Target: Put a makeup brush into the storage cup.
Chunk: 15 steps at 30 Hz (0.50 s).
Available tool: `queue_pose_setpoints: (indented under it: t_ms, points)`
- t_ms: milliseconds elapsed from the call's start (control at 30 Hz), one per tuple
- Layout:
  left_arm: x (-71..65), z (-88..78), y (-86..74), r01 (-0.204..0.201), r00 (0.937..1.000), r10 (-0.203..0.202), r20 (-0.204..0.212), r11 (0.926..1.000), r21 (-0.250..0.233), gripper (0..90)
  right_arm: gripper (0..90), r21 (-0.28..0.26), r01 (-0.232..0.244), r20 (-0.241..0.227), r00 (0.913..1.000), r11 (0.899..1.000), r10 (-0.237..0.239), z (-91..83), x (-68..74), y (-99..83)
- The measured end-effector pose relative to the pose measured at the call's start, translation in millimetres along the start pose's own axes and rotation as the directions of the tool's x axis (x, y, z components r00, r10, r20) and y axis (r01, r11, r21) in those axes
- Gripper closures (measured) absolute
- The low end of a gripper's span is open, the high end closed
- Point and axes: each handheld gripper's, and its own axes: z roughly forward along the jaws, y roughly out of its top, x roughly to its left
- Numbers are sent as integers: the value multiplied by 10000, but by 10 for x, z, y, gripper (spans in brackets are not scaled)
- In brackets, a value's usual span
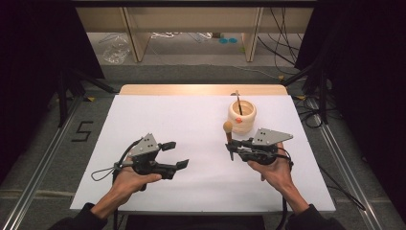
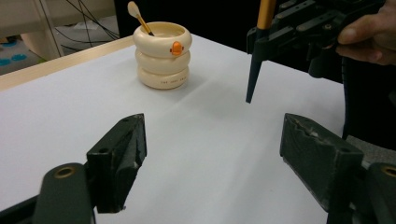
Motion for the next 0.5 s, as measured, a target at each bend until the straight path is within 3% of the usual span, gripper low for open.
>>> queue_pose_setpoints:
  t_ms: [200, 333, 467, 500]
  points:
    - [64, -82, -115, -231, 9982, 248, -540, 9992, 321, 223, 797, -63, -349, 241, 9991, 9994, 350, -51, -105, -2]
    - [104, -120, -192, -126, 9966, 166, -812, 9987, 496, 214, 797, -64, -348, 597, 9976, 9994, 351, -103, -190, 8]
    - [128, -146, -267, -257, 9954, 328, -898, 9965, 791, 212, 797, 75, -446, 866, 9953, 9990, 438, -146, -284, 2]
    - [123, -150, -283, -137, 9954, 216, -930, 9964, 842, 211, 797, 65, -606, 882, 9943, 9981, 598, -152, -310, -4]
